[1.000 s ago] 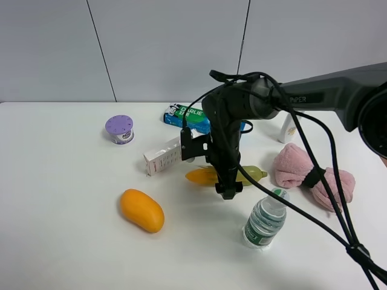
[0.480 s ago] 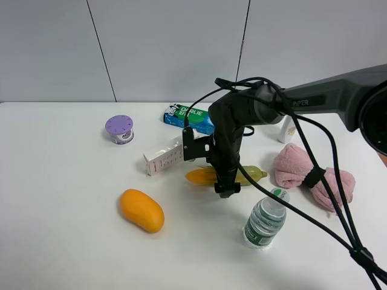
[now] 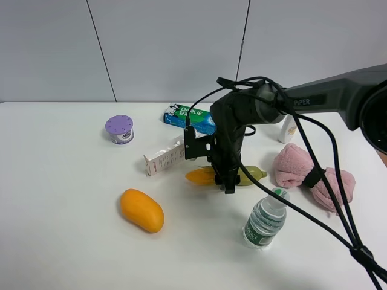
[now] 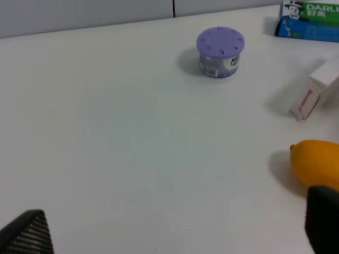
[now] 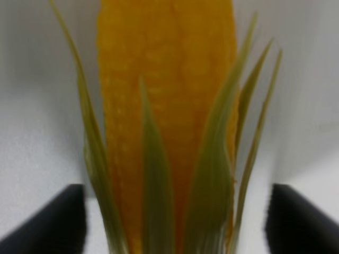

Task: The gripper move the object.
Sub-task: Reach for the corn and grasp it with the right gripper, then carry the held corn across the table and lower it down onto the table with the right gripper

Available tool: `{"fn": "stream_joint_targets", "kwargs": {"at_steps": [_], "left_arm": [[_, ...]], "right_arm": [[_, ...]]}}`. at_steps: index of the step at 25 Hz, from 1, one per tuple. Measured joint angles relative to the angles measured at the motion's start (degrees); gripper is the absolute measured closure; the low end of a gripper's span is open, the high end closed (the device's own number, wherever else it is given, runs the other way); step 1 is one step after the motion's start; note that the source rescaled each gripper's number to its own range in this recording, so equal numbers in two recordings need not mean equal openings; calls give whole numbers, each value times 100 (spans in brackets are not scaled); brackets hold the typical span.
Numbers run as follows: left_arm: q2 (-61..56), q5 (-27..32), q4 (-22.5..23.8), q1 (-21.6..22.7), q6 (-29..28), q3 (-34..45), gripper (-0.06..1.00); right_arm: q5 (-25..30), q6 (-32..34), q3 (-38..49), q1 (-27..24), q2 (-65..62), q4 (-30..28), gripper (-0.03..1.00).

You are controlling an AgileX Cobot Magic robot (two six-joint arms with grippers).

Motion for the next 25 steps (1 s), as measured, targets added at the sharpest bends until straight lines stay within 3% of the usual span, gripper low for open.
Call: {"fn": "stream_joint_targets", "kwargs": {"at_steps": [1,2,8,19,22,23,25], "left_arm": [[0,0,0,0,0,0,-6],[0,0,0,0,0,0,-6],[0,0,0,0,0,0,-6],[0,0,0,0,0,0,-6],[0,0,0,0,0,0,-6],[0,0,0,0,0,0,-6],[0,0,0,0,0,0,-6]], "right_arm": [[15,0,0,0,0,0,92],[30,0,0,0,0,0,97],[154,0,-9,0,0,0,96],[1217,88,-834,-12,-1019,613,96],[1462,512,-1078,-12,-1260,836,96],[1549,1303,-1366,-12,-1499,1065,96],[1580,2207,-1630,-12,-1682,1148,96]]}}
